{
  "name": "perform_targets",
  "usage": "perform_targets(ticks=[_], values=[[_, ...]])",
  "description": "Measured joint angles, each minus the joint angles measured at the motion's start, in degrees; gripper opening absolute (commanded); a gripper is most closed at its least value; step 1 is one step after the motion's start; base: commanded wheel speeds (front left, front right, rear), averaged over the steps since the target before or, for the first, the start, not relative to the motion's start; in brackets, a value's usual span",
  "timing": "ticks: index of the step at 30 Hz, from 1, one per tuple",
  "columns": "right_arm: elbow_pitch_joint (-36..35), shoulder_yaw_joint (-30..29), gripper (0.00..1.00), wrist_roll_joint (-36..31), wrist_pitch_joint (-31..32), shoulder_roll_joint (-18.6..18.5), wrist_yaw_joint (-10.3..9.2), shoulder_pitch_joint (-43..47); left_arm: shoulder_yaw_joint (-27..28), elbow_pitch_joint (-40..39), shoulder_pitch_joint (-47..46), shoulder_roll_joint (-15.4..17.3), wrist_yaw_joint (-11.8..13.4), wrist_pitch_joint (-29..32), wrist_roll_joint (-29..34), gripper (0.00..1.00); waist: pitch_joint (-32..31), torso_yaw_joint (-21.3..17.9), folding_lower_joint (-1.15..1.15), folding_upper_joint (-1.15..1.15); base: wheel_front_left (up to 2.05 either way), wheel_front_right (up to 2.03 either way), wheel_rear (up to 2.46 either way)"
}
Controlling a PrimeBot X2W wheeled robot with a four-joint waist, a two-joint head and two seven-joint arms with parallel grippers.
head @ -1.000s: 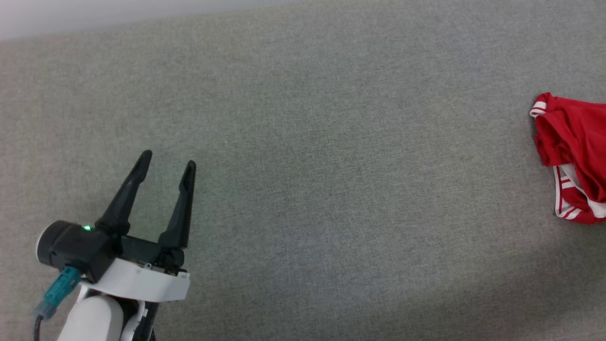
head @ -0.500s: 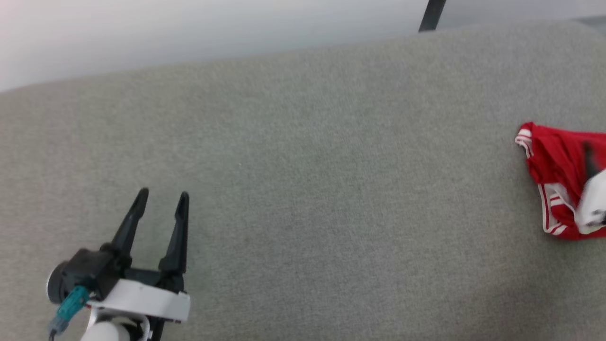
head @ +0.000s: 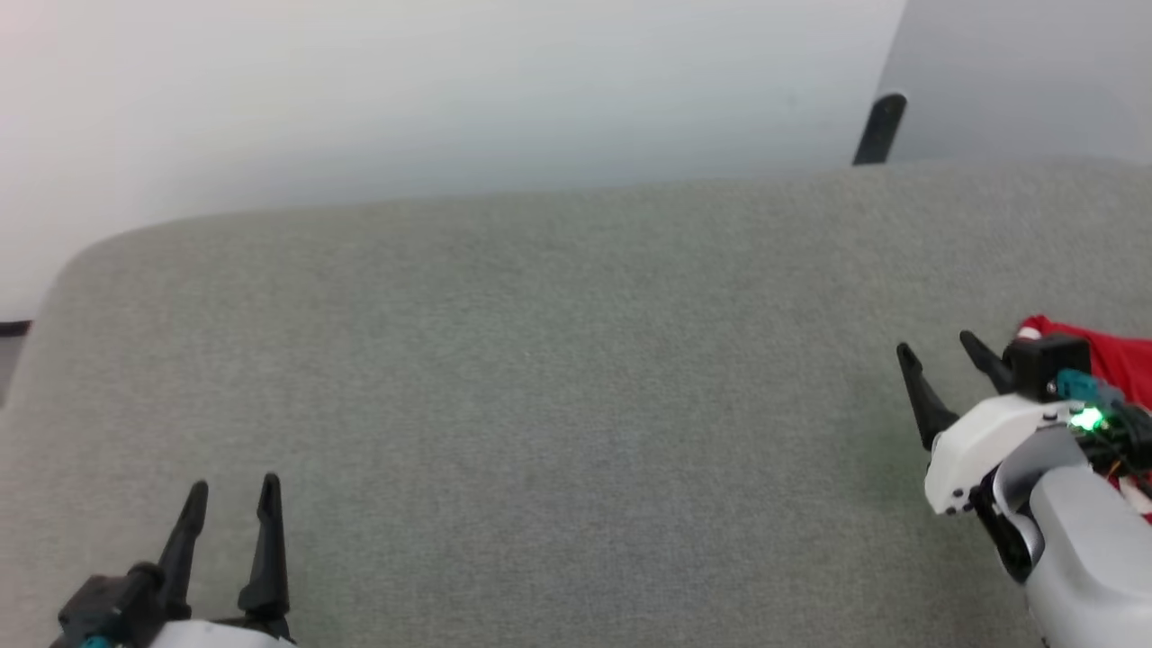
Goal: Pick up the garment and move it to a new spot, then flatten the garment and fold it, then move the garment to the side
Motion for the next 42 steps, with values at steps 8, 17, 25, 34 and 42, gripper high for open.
perform_targets(ticks=[8,17,25,34,42], values=[[-10.3,-2.4,1.0,2.8,-0.9,-0.8,0.0,9.0,0.7,1.2,2.4,-0.7,-0.1,0.0,0.0,1.0,-3.9,2.4,0.0,0.0,0.0,0.0,0.0],[-22.4,-9.9,1.0,2.0,1.8,-0.9,0.0,20.4,0.7,-0.3,5.4,-1.2,-0.2,0.0,-0.4,1.0,-5.9,2.6,0.0,0.0,0.0,0.0,0.0],[-34.5,-16.5,1.0,-1.0,7.4,1.0,-0.01,28.4,1.4,-3.8,8.5,-1.4,-0.3,0.0,-0.4,1.0,-6.0,2.4,0.0,0.0,0.0,0.0,0.0],[-43.5,-20.4,1.0,-3.5,12.4,3.8,-0.01,33.5,1.5,-5.6,9.6,-1.8,-0.2,0.0,0.6,1.0,-5.9,2.8,0.0,0.0,0.0,0.0,0.0],[-46.6,-21.3,1.0,-4.4,14.2,5.1,-0.01,34.9,1.4,-5.7,9.7,-1.8,-0.2,0.0,0.8,1.0,-5.9,2.8,0.0,0.0,0.0,0.0,0.0]])
